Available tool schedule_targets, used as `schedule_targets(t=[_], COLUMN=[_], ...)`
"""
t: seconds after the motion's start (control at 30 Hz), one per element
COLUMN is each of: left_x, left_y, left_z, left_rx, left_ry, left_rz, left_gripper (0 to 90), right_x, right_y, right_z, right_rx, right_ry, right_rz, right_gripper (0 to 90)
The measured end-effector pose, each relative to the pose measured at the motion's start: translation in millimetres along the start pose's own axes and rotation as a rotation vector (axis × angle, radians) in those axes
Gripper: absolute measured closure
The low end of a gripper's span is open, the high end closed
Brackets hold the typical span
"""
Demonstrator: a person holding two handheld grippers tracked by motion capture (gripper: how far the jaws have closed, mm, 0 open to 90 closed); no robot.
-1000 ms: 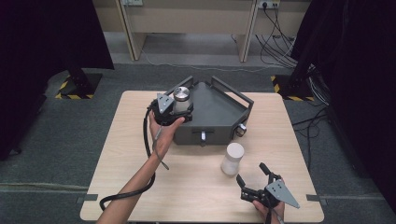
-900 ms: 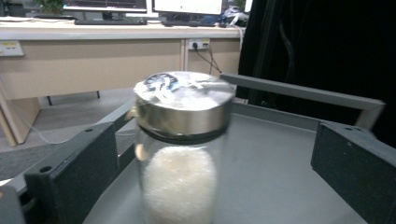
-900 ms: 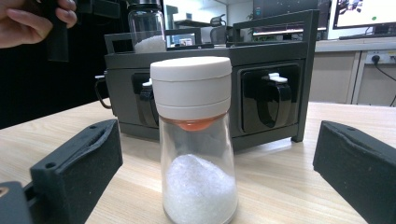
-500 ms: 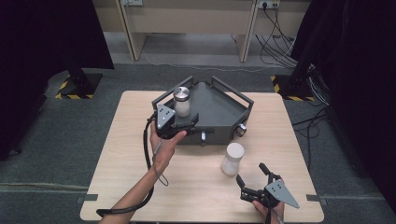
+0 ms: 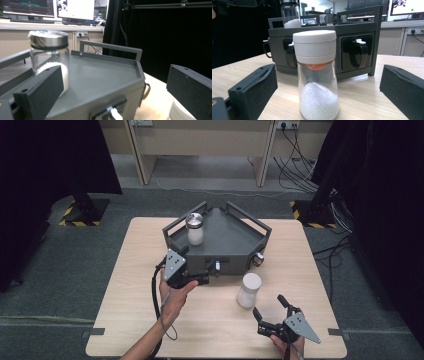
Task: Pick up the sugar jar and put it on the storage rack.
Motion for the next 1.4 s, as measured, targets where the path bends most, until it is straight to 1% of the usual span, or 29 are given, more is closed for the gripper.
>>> schedule_targets(t=[0.03,0.13,0.17,0.27,0.37,0.47,0.53,0.77,0.83,1.0,1.27,1.4], left_x=[-1.2,-6.5,-7.5,-10.4,-14.4,-16.8,-17.9,-19.7,-19.1,-17.6,-18.8,-21.3], left_y=[-1.9,-7.9,-9.4,-12.7,-15.7,-17.3,-17.4,-18.9,-19.4,-22.3,-32.1,-33.4], left_z=[2.5,8.7,10.5,15.9,21.3,25.3,26.0,30.2,32.2,37.0,44.6,50.0], left_rx=[-0.001,0.005,0.008,0.013,0.014,0.007,0.016,0.021,0.024,0.032,0.055,0.066], left_ry=[-0.005,0.042,0.045,0.033,0.052,0.052,0.063,0.055,0.059,0.051,0.06,0.063], left_rz=[0.007,0.013,0.02,0.037,0.041,0.043,0.053,0.062,0.066,0.077,0.094,0.104], left_gripper=[0.4,0.4,0.4,0.4,0.4,0.4,0.4,0.4,0.4,0.4,0.3,0.3], right_x=[0.1,-0.1,-0.2,0.1,0.7,0.9,0.9,1.0,1.2,1.4,0.4,0.6], right_y=[0.0,0.1,0.1,0.0,0.3,0.4,0.4,0.5,0.4,0.6,0.8,0.5], right_z=[0.0,0.0,0.0,0.0,0.2,0.3,0.2,0.0,-0.2,-0.1,0.2,-0.1], right_rx=[0.001,0.0,0.001,0.0,0.001,0.002,0.001,0.002,0.001,0.003,0.005,0.004], right_ry=[0.001,0.0,0.001,0.001,-0.002,-0.003,-0.004,-0.008,-0.01,-0.011,-0.01,-0.015], right_rz=[0.0,0.0,0.001,0.001,-0.001,-0.002,-0.004,-0.011,-0.013,-0.015,-0.014,-0.013], right_gripper=[1.6,1.6,1.6,1.6,1.6,1.6,1.6,1.6,1.6,1.6,1.6,1.6])
Point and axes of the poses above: each handheld gripper's, and its own axes: y roughly forward along the jaws, z roughly out of its underside, x roughly to its left, the point moved 8 cm from there along y, roughly forward along the jaws, and after that the axes turned 2 degrees about x, right-handed, at the moved point
